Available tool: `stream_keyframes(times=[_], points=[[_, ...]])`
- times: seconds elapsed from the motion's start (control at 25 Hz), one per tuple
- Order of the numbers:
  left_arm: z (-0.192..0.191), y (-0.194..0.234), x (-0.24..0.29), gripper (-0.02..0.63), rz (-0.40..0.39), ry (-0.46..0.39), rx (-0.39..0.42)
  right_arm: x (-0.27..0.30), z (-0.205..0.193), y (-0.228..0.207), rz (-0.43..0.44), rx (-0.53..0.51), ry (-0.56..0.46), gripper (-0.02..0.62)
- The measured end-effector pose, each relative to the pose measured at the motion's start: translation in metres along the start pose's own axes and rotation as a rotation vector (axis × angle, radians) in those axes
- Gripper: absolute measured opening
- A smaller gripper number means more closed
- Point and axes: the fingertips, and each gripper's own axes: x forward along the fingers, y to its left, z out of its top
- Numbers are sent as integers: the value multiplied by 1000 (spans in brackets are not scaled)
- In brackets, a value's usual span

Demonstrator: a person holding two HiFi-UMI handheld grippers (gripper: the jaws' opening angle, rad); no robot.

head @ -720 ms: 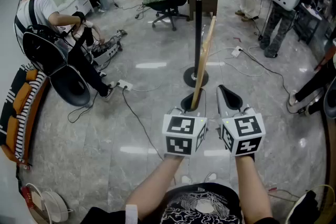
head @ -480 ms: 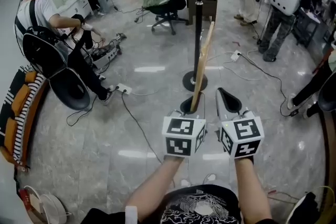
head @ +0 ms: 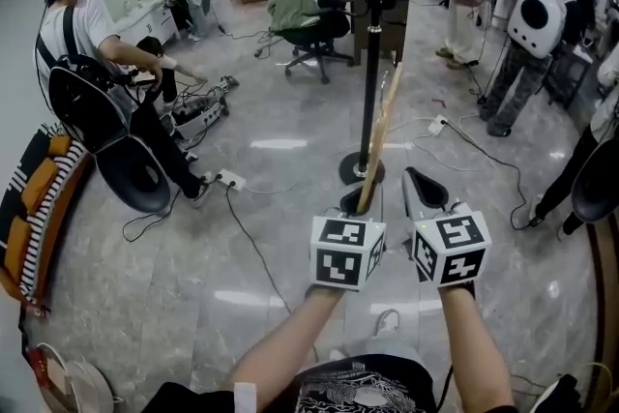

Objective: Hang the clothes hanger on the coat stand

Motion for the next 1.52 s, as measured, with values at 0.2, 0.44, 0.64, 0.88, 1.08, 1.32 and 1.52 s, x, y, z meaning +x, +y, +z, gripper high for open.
stream_keyframes(times=[0.2, 0.44, 0.64, 0.88, 1.08, 1.32, 1.52], points=[[7, 3, 32, 3, 3, 17, 20, 23, 2, -30, 6, -22, 23, 0], [14, 9, 81, 3, 26, 38, 20, 52, 1, -65, 20, -27, 9, 0], [23, 7, 122, 3, 51, 55, 15, 73, 0, -101, 56, -25, 13, 0], [25, 0, 170, 3, 80, 83, 15, 99, 6, -147, 86, -19, -19, 0], [25, -5, 203, 3, 107, 104, -1, 115, 4, -176, 121, -17, -21, 0], [24, -10, 235, 3, 128, 119, -9, 133, -1, -203, 148, -12, -20, 0], [20, -11, 254, 3, 139, 130, -15, 144, -4, -219, 159, -7, -20, 0]])
